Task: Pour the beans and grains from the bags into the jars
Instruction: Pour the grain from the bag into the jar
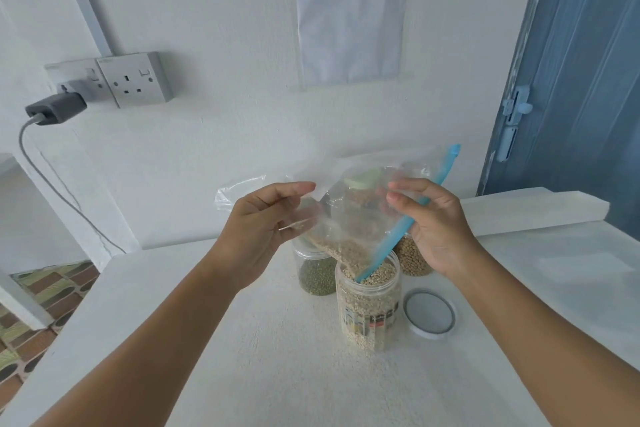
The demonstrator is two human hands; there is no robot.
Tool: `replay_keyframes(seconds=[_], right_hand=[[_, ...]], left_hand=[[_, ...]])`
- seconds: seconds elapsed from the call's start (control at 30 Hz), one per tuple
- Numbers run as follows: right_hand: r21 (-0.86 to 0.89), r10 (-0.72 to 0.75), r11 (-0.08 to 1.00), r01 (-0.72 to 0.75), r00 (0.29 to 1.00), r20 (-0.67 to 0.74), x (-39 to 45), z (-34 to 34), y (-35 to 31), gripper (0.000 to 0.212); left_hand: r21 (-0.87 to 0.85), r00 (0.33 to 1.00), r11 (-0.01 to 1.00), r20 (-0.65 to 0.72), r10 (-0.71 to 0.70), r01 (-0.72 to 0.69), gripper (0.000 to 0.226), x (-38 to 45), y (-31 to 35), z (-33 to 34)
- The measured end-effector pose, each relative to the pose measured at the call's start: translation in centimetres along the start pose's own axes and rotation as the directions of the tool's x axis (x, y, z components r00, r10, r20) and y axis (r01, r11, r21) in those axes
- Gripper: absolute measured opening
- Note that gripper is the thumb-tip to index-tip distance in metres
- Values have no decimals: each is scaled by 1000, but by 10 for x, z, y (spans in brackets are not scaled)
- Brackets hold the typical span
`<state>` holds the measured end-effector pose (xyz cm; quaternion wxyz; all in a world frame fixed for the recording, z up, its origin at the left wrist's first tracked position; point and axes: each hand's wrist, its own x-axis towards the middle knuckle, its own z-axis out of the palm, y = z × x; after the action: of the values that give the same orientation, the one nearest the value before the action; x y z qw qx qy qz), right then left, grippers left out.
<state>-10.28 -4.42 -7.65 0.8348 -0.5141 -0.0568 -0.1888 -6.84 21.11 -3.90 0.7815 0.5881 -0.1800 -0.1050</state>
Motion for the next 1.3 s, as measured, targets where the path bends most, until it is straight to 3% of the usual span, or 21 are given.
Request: replay_keyframes(seconds=[0.17,0.33,0.6,0.8,1.0,1.07,1.2,1.3], right_hand=[[-47,-13,999,15,999,38,-2,-5,2,31],[-27,-11,1000,11,1000,19,-3,-3,5,37],[-36,22,999,-21,999,30,-7,-1,9,24],[-72,-6,997,7,1000,18,-10,-3,11,25],[-67,-17,998,17,1000,-2,-10,-5,14,22],[-117,-24,993,26,1000,14,-11,-6,14,21],[-344,-7,938,41,995,99,-20,-8,10,44],[-383,12,922,52,987,163,-25,-11,9,55]], left_hand=[[25,999,1000,31,-9,8,33,-1,4,-9],[98,988,995,149,-31,16,43,-7,7,-10],[113,994,993,109,22,-34,38,-12,3,-3],[40,994,997,83,-65,62,27,-23,-21,-11],[205,990,976,109,-93,69,34,-22,-36,4],[234,995,971,76,-70,51,28,-16,-36,10],[261,999,964,10,-52,48,24,-10,-38,17],[276,999,960,-1,-38,37,25,-10,-38,20]])
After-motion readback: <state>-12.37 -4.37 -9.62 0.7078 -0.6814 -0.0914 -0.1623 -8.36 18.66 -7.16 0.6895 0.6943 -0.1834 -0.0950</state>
